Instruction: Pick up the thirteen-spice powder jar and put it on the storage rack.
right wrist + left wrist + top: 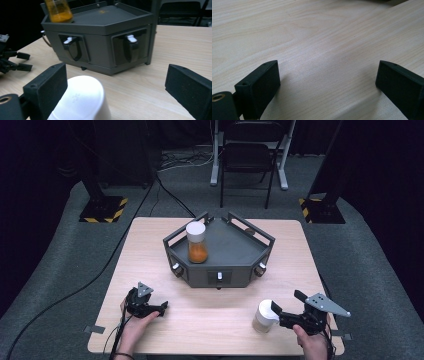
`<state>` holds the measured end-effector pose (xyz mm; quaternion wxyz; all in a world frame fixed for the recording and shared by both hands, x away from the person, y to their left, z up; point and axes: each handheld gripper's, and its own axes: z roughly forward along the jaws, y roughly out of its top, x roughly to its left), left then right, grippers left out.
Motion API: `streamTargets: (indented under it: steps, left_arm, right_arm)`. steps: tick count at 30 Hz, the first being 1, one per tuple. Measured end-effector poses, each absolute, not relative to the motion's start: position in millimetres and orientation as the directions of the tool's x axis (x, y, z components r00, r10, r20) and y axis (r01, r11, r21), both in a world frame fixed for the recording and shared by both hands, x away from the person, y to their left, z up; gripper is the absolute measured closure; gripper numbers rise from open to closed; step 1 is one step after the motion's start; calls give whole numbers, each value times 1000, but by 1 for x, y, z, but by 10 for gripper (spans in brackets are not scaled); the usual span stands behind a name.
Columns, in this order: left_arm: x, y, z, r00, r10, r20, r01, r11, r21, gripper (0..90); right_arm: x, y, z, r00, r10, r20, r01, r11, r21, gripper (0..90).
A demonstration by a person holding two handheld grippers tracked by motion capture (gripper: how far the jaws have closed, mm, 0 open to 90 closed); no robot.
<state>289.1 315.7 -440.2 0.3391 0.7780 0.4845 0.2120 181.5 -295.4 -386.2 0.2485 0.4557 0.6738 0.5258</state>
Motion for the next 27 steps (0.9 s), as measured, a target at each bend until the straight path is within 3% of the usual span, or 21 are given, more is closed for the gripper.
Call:
streamTargets:
  steps: [15, 27]
  left_arm:
    - [289, 316, -440, 441, 897, 1, 610, -301, 733, 52]
    - [289, 316, -440, 441, 897, 0, 611, -300, 733, 52]
  right_arm:
    - [189, -287, -410, -560, 813, 160, 329, 41, 943, 33]
    - [192, -276, -429, -567, 812, 138, 325, 66, 943, 75]
